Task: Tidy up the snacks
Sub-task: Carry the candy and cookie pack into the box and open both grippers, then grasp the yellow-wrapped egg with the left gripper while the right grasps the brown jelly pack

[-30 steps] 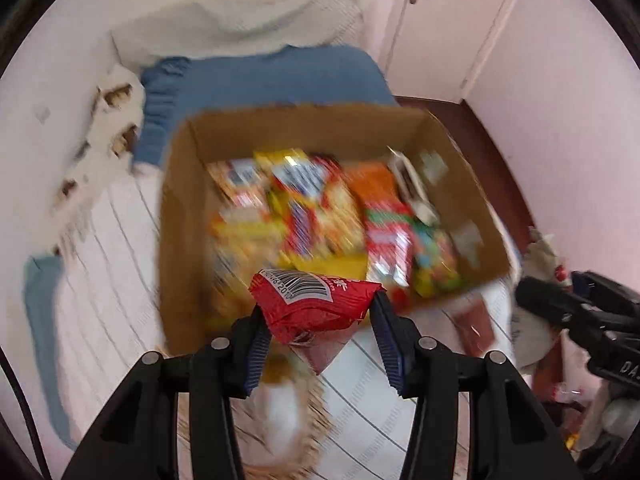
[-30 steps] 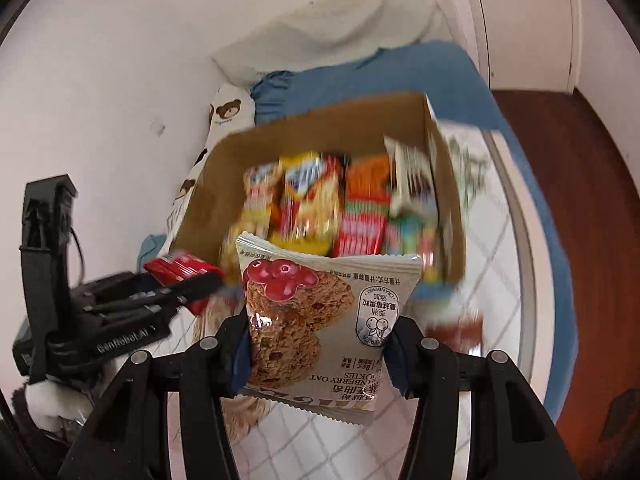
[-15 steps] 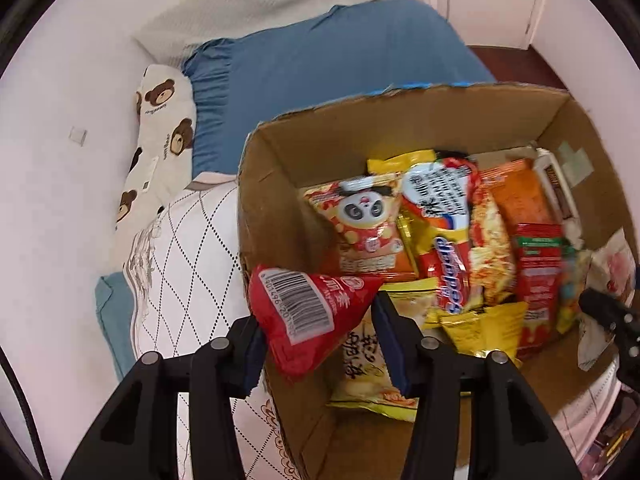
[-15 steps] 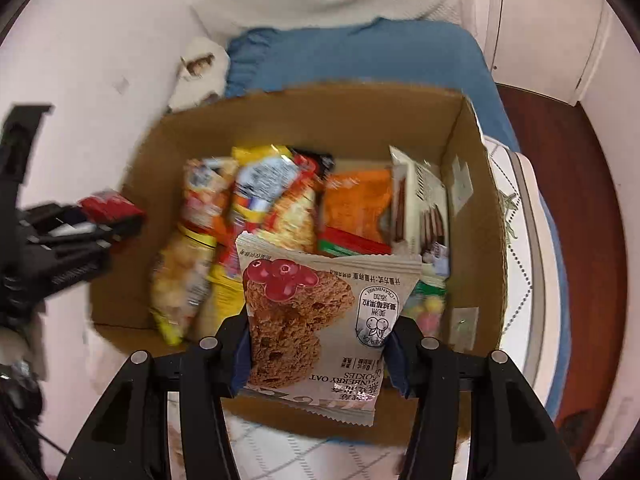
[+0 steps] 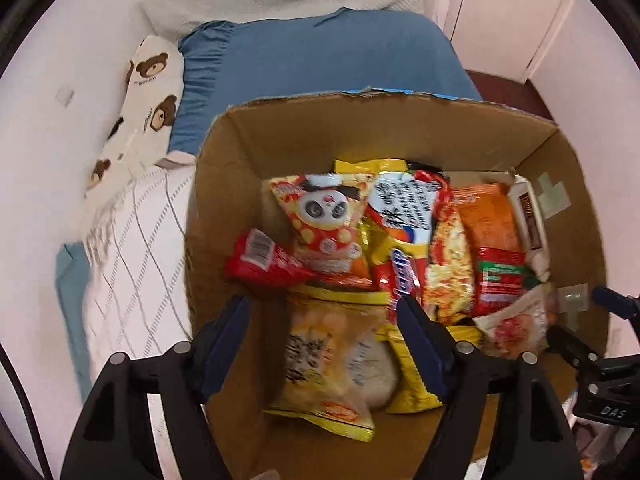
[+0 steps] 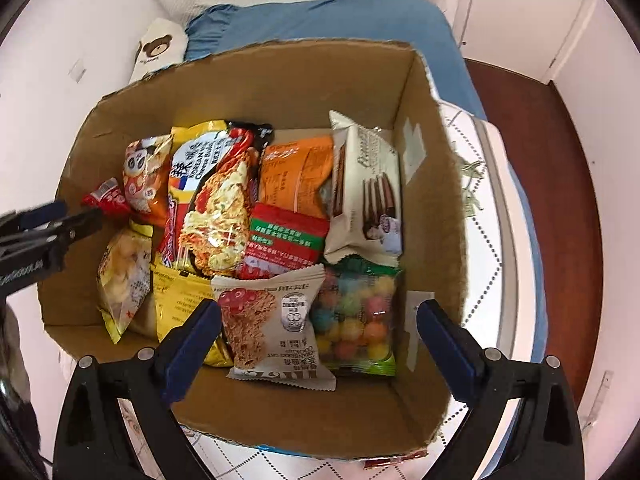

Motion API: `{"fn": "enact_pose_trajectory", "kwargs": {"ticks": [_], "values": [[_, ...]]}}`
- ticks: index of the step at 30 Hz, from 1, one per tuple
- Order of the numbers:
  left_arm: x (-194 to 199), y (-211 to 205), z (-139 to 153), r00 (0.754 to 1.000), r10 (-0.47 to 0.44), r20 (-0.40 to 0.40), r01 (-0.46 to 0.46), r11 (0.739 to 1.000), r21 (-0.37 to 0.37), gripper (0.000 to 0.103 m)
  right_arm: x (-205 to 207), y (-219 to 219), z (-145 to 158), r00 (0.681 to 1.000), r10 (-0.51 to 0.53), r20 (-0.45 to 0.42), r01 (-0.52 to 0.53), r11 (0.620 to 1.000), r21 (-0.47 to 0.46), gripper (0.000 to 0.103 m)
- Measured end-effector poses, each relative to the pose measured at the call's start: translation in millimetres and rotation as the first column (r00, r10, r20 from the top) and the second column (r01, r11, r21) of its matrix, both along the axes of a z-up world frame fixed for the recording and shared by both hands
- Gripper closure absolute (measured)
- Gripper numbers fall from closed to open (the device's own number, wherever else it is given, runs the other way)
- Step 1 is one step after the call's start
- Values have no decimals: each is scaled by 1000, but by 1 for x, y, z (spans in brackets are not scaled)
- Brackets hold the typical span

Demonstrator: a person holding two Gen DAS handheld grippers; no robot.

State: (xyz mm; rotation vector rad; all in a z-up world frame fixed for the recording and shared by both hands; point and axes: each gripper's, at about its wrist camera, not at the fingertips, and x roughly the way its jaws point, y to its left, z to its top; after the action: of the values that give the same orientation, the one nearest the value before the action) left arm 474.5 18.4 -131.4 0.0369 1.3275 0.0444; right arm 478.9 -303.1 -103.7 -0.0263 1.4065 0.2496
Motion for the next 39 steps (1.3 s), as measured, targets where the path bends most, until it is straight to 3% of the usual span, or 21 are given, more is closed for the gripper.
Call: {"fn": "enact_pose_trajectory", "kwargs": {"ticks": [6,13,25,39], "values": [[-23,-7,7,999,29,35,-27,998,-59,28,-12,-1,20,998,-11,55,11,1000,3,3],[-57,-13,30,988,43,147,-32,997,-74,28,-38,-1,47,990,-10,140,11,1000,-5,3],[-132,-29,84,944,17,330,8,997,-73,28,-97,-15,102,955,-34,294,28,999,22,3],[-203,-35,126,895,37,445,15,994,-111,29,-173,-27,167,897,-53,438,33,998,53,3]]}}
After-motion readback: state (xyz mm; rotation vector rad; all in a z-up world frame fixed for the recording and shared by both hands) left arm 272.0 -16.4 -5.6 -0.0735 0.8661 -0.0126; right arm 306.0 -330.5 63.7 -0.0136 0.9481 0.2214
